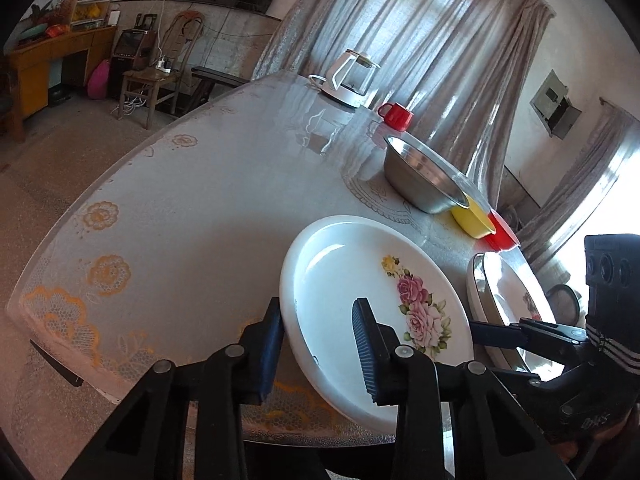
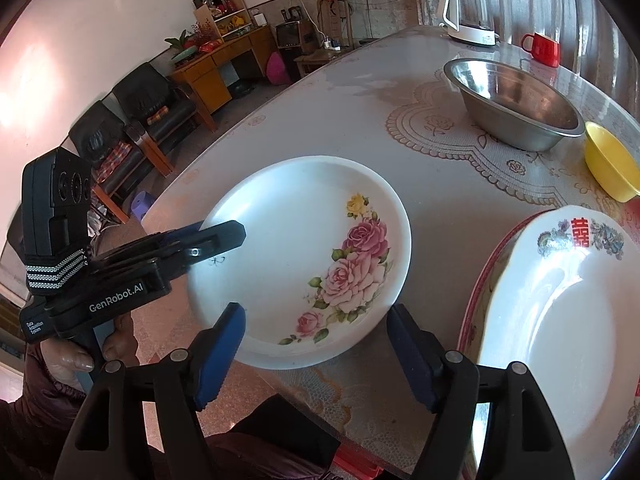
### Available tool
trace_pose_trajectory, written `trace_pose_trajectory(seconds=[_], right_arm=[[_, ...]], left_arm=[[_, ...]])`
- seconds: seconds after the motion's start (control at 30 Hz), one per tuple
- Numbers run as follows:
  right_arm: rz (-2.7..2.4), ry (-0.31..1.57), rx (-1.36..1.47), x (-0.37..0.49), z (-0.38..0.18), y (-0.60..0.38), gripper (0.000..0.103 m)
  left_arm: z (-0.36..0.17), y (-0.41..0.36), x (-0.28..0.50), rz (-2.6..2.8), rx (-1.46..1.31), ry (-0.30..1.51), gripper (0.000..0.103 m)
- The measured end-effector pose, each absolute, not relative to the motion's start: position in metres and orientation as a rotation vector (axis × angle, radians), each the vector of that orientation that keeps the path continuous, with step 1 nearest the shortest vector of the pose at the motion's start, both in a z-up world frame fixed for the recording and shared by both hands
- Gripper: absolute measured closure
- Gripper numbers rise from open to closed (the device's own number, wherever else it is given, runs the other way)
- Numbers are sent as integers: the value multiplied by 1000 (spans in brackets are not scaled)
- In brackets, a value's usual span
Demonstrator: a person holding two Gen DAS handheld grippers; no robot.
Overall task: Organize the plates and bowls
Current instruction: 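Lift the pink-rose plate with the left gripper toward the plate stack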
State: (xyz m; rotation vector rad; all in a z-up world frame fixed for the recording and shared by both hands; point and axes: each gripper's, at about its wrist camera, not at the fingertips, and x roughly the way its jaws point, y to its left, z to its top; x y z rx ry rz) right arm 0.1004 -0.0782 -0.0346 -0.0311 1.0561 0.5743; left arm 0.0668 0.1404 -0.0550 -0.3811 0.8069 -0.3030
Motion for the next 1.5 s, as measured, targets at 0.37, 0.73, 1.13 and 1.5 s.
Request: trace_pose_trajectory(seconds=[0.37, 0.73, 1.13, 1.5], right_arm=[[535, 1035, -16, 137, -37, -67, 29], [455, 1017, -109, 144, -43, -65, 69], [448, 1000, -109, 137, -39, -69, 67], [430, 992, -67, 136, -39, -69, 68]], left_arm=[[-58, 148, 77, -265, -401, 834, 67], [-59, 136, 78, -264, -328, 796, 65], [-58, 131, 72, -202, -344, 795, 66], [-52, 126, 67, -176, -396, 798, 66]])
